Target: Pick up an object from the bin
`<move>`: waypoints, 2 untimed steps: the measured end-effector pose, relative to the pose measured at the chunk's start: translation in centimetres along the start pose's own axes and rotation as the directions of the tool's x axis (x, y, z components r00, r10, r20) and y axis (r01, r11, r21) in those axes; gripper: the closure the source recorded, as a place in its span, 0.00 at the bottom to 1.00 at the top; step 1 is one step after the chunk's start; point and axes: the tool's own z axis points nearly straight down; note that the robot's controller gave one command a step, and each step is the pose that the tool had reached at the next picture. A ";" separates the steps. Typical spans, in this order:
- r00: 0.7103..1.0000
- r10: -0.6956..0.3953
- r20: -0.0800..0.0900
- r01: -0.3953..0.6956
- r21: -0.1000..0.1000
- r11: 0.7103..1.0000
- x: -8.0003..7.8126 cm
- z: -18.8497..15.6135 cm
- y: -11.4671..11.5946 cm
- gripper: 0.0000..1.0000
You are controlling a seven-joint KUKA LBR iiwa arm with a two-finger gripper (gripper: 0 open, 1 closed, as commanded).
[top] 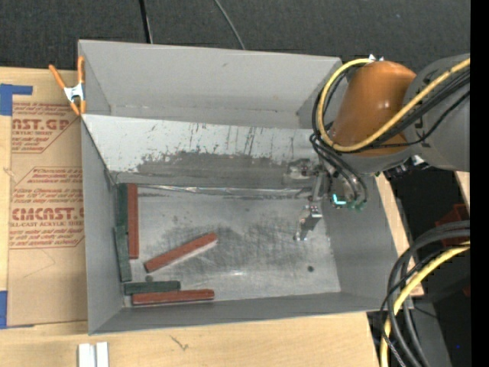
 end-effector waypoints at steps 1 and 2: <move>1.000 -0.001 0.007 0.001 0.001 1.000 -0.2 -0.5 0.0 0.00; 0.997 -0.083 0.009 0.083 0.001 0.997 5.7 4.7 2.3 0.00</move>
Offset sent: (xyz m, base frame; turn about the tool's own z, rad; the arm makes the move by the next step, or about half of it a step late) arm -0.0873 0.0356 -0.0726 -0.1264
